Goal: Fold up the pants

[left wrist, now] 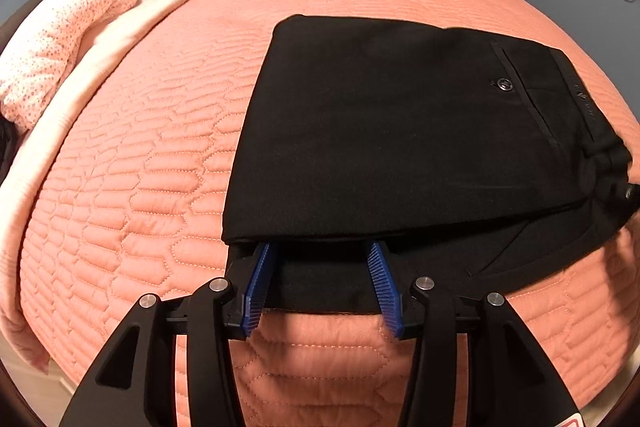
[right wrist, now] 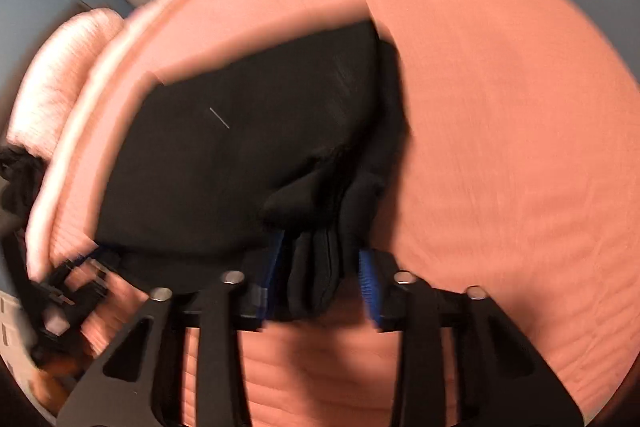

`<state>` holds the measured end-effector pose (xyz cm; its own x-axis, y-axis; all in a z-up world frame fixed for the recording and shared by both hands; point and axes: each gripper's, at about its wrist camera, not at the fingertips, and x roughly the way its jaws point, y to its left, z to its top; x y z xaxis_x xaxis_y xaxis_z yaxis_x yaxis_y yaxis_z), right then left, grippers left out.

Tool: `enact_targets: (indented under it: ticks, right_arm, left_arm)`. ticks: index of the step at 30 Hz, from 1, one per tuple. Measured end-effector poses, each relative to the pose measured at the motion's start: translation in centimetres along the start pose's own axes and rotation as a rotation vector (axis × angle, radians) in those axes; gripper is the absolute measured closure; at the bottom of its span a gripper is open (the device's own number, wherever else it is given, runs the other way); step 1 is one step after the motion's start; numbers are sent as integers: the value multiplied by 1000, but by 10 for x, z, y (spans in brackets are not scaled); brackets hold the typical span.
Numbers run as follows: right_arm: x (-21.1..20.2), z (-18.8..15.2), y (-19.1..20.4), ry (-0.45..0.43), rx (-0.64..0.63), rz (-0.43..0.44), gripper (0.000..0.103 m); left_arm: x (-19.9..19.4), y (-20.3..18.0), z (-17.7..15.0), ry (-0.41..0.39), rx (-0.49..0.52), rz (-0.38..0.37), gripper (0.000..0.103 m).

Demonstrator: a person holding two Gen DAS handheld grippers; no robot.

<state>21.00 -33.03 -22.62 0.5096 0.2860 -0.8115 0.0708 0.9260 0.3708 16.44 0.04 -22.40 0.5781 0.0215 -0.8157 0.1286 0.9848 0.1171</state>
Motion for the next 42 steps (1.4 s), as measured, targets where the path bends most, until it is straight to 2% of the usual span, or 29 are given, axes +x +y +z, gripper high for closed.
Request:
enact_targets:
  ticks: [1, 4, 7, 10, 11, 13, 14, 15, 17, 20, 21, 23, 24, 27, 30, 33, 36, 38, 42]
  right_arm:
    - [-10, -2, -2, -7, 25, -3, 61]
    - [-55, -14, -3, -105, 16, -78, 59]
    - [-74, -11, 16, -148, -61, -51, 59]
    - [-61, 6, 50, -150, -176, -20, 59]
    - [-48, 11, 59, -140, -227, -49, 63]
    - [-19, 14, 62, -97, -262, -103, 66]
    - [-1, 16, 53, -60, -253, -150, 72]
    - [10, 16, 52, -45, -233, -147, 74]
    - [-7, 24, 53, -81, -180, -112, 75]
    - [-31, 29, 59, -143, -184, -96, 73]
    - [-25, 28, 57, -119, -199, -106, 73]
    - [4, 21, 47, -27, -241, -183, 75]
    - [5, 18, 45, -39, -237, -180, 75]
    - [-23, 19, 54, -101, -182, -159, 74]
    - [-46, 11, 60, -130, -139, -113, 73]
    - [-65, -2, 69, -163, -178, -148, 73]
    - [-83, -18, 70, -163, -188, -148, 73]
    - [-91, -24, 69, -158, -183, -136, 72]
    - [-101, -38, 71, -156, -200, -132, 72]
  left_arm:
    - [-5, 1, -1, -3, 9, -3, 57]
    - [-23, 13, -3, -2, -34, -16, 57]
    - [-49, 30, 0, -76, -87, -9, 54]
    - [-47, 24, 10, -69, -97, -36, 47]
    - [-41, 20, 12, -60, -84, -27, 44]
    - [-17, 9, 14, -2, -25, 22, 44]
    - [-9, 5, 15, 23, -8, 34, 43]
    - [-2, 3, 13, 39, 3, 39, 43]
    - [0, 1, 13, 31, 2, 39, 43]
    - [-7, 3, 17, 38, -1, 32, 43]
    - [-6, 4, 17, 44, -10, 26, 43]
    - [-3, 4, 16, 66, -15, 24, 42]
    - [-1, 5, 18, 70, -16, 25, 42]
    - [-14, 4, 21, 67, 9, 43, 42]
    - [-27, 11, 19, 77, -6, 27, 42]
    - [-44, 12, 18, 75, -12, 27, 42]
    - [-63, 9, 17, 64, 2, 37, 41]
    - [-72, 6, 15, 59, 11, 50, 36]
    - [-88, -2, 8, 55, 37, 45, 36]
